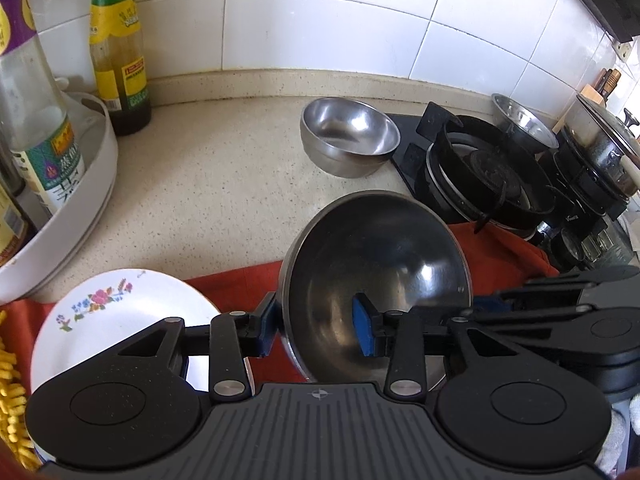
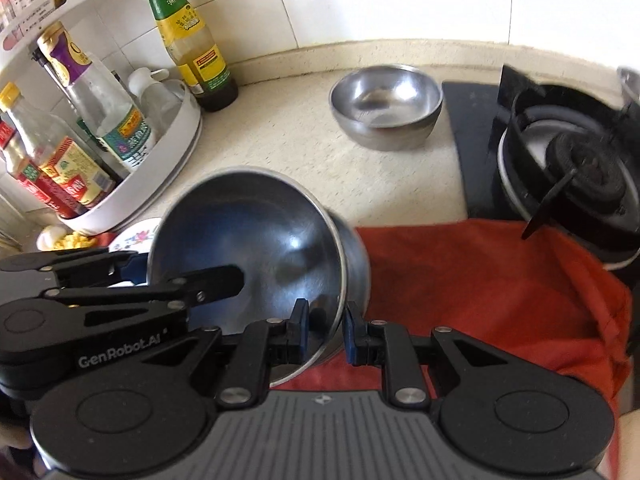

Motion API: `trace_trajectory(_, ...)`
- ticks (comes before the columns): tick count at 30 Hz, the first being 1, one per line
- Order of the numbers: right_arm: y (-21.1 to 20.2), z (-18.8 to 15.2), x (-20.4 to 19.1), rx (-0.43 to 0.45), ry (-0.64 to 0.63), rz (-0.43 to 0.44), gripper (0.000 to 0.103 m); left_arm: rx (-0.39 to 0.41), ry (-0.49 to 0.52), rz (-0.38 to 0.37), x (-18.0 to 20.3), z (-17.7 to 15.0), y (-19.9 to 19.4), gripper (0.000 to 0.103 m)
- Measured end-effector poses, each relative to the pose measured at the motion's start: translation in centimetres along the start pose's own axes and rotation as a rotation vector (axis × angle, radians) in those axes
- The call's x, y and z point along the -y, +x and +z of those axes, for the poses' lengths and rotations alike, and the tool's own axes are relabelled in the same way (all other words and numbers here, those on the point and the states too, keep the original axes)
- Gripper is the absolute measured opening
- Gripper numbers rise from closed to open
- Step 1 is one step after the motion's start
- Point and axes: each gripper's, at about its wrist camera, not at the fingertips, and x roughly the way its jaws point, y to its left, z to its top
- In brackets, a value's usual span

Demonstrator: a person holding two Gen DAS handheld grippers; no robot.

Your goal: Organize plates and bowls

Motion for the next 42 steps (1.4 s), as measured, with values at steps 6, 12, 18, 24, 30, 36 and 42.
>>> trace_trajectory(6,-0.4,0.4,1.1,0.038,-0.016,-0.032,0.021,0.031,-0.002,0.024,-0.2,0.2,-0.5,0.047)
trace_trajectory(12,-0.8,0.3,1.3,0.053,-0.044,-0.025,0.021,0.039,0.009,0.034,0.2,0.4,-0.8,0.048)
trace_trajectory(18,-1.7,1.1,1.5,0.093,-0.068,-0.018,0.022,0.084,0.052,0.09,1.2,0.9,-1.1,0.062)
trace_trajectory(24,-1.6,2.6,2.3,0.11,-0.07,-0.014,0.026,0.115,0.079,0.138,1.7,2.0,-0.8,0.075)
trace_trajectory(30,-1.0,4.4,3.5,0.115,-0.072,-0.009,0.026,0.125,0.103,0.189,2.2,3.3,0.1,0.085)
trace_trajectory(36,0.2,6.5,4.8,0.106,-0.066,-0.002,0.027,0.12,0.107,0.222,2.5,5.0,1.6,0.088)
trace_trajectory(42,1.6,9.7,6.5,0.108,-0.048,0.003,0.027,0.113,0.109,0.26,2.5,7.4,3.7,0.099)
